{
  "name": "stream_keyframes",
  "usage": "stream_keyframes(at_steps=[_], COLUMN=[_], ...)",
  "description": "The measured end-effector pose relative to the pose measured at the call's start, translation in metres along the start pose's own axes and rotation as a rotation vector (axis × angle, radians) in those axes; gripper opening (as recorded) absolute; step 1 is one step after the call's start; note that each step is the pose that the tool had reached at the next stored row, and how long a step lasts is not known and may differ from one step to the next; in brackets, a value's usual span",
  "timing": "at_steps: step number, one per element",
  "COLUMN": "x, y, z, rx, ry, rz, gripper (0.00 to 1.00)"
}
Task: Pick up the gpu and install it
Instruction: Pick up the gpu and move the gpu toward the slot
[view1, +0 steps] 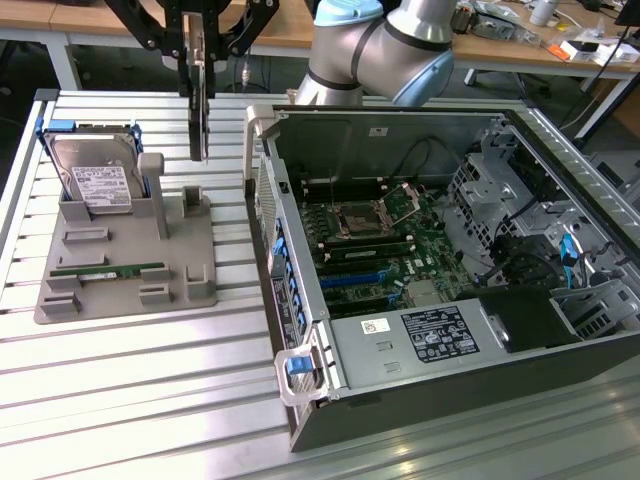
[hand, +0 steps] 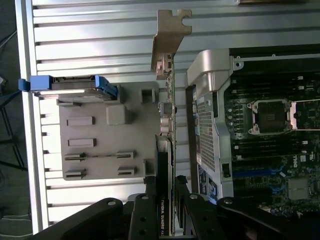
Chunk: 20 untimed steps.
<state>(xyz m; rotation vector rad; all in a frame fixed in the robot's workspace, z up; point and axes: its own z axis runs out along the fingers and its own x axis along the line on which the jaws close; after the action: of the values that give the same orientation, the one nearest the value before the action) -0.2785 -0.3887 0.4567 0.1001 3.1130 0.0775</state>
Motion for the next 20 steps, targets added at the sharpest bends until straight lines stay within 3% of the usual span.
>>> stream_keyframes(at_steps=[20], x=[-0.036], y=[0.0023], z=[0.001], rx=[0.0043], ry=[-0.0003], rz=[0.0], gripper=[0.26])
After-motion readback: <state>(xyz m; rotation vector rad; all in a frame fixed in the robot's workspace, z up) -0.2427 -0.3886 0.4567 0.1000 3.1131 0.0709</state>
